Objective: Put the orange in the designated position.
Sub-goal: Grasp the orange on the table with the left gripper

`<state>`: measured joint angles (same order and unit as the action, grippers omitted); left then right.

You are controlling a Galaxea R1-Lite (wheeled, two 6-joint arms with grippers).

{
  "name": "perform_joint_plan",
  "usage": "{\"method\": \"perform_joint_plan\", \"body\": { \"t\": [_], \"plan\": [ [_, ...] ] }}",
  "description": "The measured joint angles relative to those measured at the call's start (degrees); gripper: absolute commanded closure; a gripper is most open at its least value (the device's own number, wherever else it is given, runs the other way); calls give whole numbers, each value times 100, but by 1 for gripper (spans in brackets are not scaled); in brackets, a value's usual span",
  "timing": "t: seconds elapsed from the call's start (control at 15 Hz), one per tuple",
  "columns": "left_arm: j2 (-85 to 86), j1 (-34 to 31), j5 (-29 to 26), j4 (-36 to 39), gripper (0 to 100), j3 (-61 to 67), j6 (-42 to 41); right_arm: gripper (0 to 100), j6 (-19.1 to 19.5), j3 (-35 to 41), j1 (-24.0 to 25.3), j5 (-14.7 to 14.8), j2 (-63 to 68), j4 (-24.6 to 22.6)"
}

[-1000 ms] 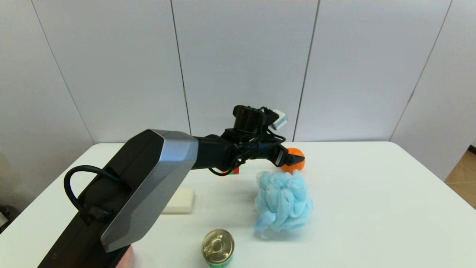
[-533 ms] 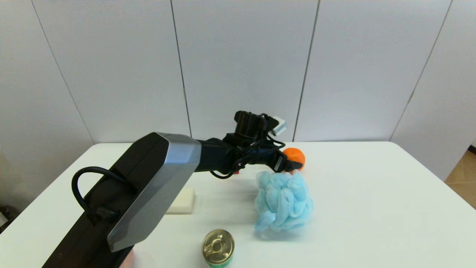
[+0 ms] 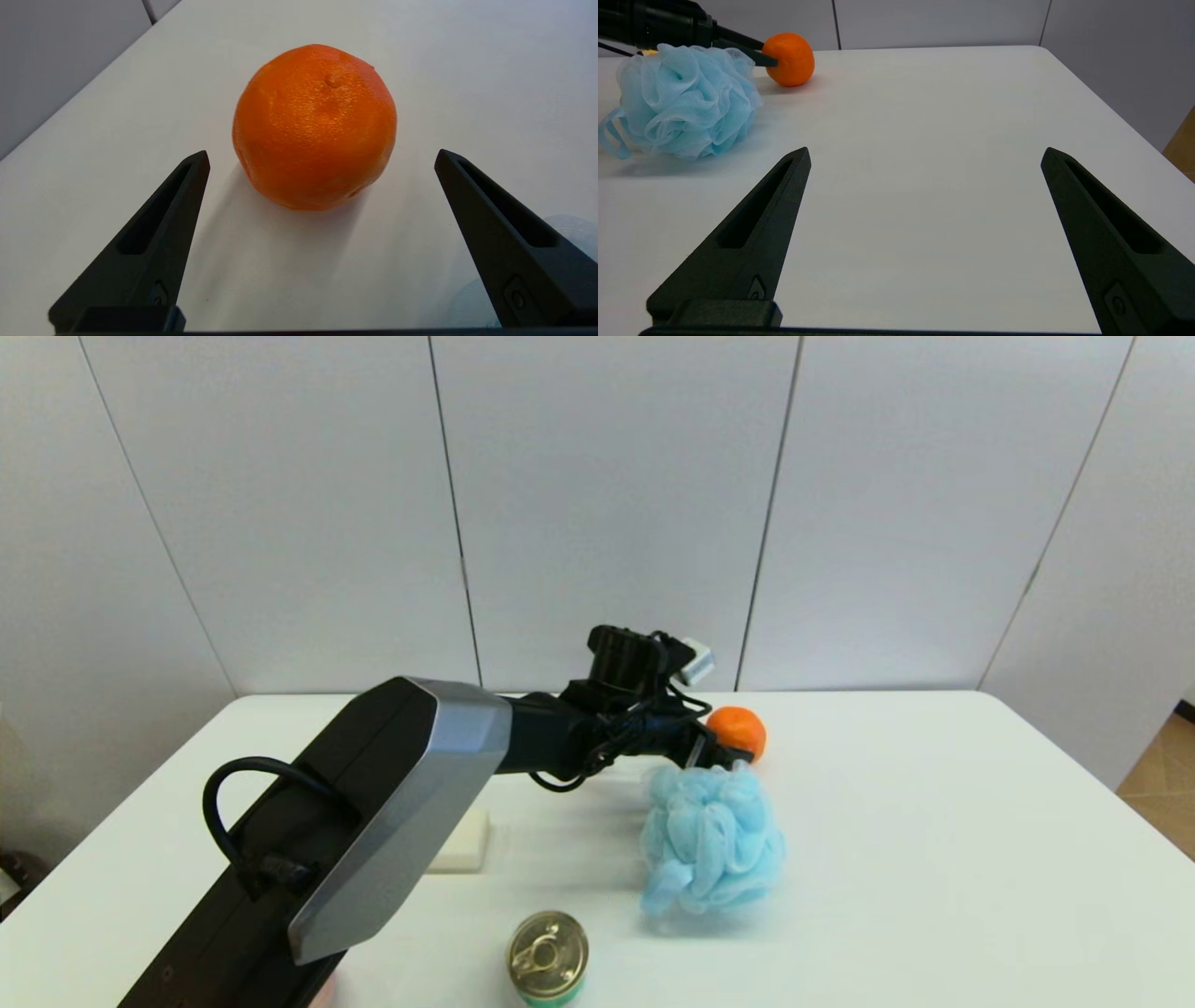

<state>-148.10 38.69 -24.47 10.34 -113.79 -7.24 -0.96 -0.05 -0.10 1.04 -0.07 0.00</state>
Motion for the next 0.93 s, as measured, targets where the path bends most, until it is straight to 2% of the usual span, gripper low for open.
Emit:
{"method": "perform_joint_plan", "body": {
  "t": [0.93],
  "plan": [
    [-179, 11, -9, 812, 0, -24, 474, 0, 0, -2, -1, 1, 0, 0]
  ]
}}
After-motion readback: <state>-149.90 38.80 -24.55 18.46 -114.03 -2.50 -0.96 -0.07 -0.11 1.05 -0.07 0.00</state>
